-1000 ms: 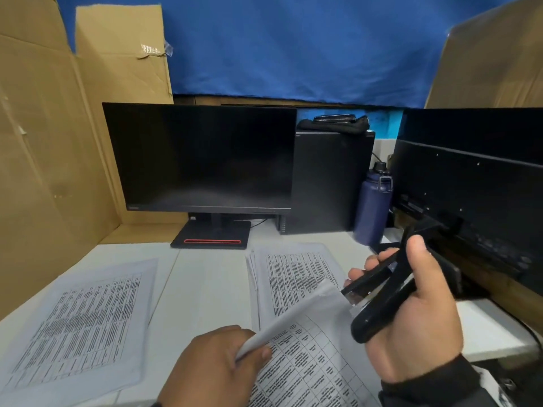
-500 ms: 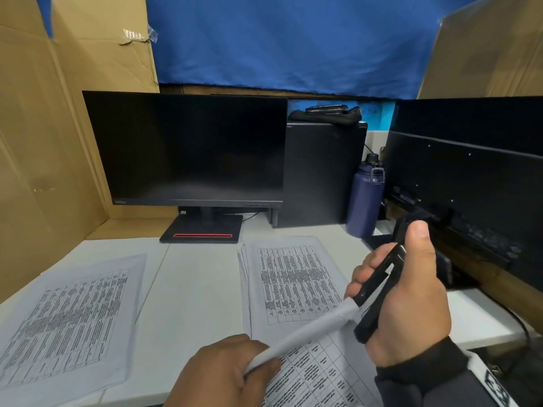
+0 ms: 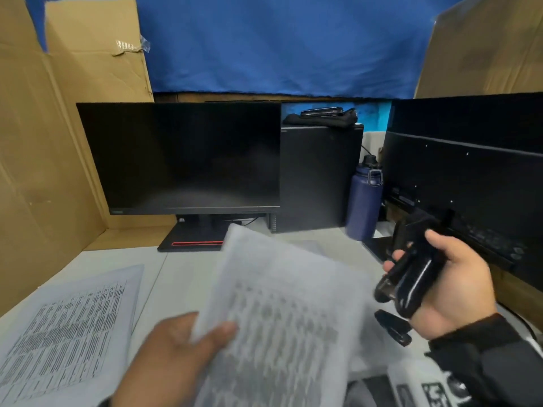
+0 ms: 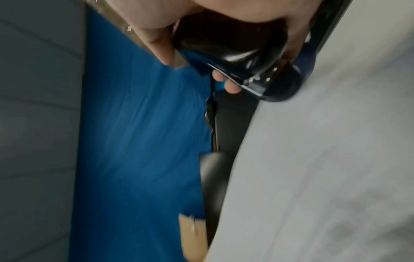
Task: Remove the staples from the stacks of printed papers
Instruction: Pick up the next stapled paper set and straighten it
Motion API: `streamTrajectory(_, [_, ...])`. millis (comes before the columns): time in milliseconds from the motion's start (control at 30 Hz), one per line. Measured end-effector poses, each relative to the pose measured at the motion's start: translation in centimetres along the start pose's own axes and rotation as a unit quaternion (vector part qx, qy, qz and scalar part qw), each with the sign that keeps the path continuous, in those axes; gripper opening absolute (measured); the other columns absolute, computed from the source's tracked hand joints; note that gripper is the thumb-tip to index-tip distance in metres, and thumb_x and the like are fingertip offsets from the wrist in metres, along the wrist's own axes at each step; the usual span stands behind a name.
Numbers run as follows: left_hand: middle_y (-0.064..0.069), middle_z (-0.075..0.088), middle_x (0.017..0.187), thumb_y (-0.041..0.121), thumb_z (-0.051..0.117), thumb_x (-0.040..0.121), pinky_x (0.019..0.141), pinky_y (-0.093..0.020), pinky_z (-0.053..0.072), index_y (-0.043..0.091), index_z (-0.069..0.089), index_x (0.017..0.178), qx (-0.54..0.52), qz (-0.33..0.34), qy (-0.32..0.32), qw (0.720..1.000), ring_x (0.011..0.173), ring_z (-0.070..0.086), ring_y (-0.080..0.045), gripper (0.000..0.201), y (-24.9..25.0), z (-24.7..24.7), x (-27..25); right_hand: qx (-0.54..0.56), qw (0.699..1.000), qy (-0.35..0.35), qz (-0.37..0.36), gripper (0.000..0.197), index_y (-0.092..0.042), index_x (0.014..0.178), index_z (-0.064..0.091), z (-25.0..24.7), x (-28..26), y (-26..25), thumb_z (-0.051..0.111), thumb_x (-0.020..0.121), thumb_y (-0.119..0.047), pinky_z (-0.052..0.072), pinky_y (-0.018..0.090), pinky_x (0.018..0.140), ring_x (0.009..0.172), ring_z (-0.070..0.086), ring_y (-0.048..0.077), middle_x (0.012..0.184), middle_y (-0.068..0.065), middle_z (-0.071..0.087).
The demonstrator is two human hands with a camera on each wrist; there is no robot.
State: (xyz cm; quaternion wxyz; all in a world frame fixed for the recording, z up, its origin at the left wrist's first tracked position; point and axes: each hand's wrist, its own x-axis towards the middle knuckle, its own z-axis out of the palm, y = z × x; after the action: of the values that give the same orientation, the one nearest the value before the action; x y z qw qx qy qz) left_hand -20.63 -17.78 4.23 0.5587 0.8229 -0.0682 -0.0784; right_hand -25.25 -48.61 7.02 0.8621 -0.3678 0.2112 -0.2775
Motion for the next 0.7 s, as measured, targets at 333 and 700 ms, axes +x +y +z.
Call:
streamTrajectory(333, [-0.025,0.075,0.114,0.022,0.062,0.101,0.094,-0.062,0.055,0.007,0.066,0.126,-0.280,-0.144,-0.040,0.948,0.104,0.074,-0.043,0.029,2.7,0.6,12.3,-0.432,0.894,0.108,0.044,0.023,0.001,0.096,0.068,-9.6,7.3,-0.3,0.075,0.084,-0.018,0.054,0.055,0.085,0.079,0.068,0.040,0.082,0.025,0.070])
streamTrajectory(700, [-0.008,0.027,0.161,0.068,0.058,0.084,0.111,-0.042,0.045,0.030,0.018,0.160,0.469,0.019,-0.169,0.867,0.137,0.049,-0.032,0.093,-2.3,6.3,16.0,-0.636,0.766,0.090,-0.044,0.026,-0.015,0.086,0.066,-11.7,9.4,2.7,0.071,0.085,-0.040,0.049,0.035,0.085,0.084,0.064,0.026,0.086,0.003,0.070])
